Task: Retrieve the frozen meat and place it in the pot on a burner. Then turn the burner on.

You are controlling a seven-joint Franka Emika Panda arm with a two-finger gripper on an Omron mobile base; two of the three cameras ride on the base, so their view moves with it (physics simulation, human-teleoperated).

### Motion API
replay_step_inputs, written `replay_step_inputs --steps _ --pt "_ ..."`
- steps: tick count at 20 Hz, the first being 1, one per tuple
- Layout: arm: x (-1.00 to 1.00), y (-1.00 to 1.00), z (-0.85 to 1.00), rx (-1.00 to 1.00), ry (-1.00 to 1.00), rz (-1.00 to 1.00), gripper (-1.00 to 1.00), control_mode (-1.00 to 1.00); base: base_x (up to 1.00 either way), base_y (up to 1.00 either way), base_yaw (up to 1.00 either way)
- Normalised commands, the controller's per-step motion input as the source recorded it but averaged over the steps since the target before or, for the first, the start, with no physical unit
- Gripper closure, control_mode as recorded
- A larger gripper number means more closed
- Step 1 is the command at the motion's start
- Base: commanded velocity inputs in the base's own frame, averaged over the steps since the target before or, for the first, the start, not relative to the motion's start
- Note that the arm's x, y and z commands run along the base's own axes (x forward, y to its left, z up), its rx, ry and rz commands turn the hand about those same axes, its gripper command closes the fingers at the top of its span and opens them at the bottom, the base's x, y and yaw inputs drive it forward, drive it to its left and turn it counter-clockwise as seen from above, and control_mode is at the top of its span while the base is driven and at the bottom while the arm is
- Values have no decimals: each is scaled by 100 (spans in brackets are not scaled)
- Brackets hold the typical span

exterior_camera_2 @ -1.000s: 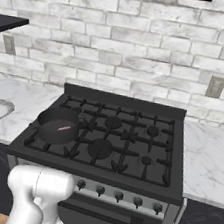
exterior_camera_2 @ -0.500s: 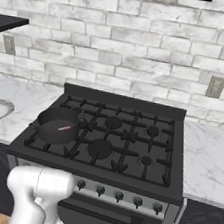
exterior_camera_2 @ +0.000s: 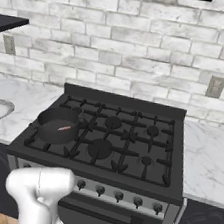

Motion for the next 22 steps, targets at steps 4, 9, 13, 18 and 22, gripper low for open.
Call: replay_step_inputs --steps 4,9,13,18,22 --pt "31 -64 -57 1 -19 13 -100 -100 0 0 0" --pt "36 -60 -77 0 -27 15 -100 -100 0 0 0" --pt "35 -33 -68 0 -27 13 -100 -100 0 0 0" --pt "34 -27 -12 3 -6 13 -100 -100 0 0 0" --pt "33 -41 -16 0 -4 9 -100 -100 0 0 0"
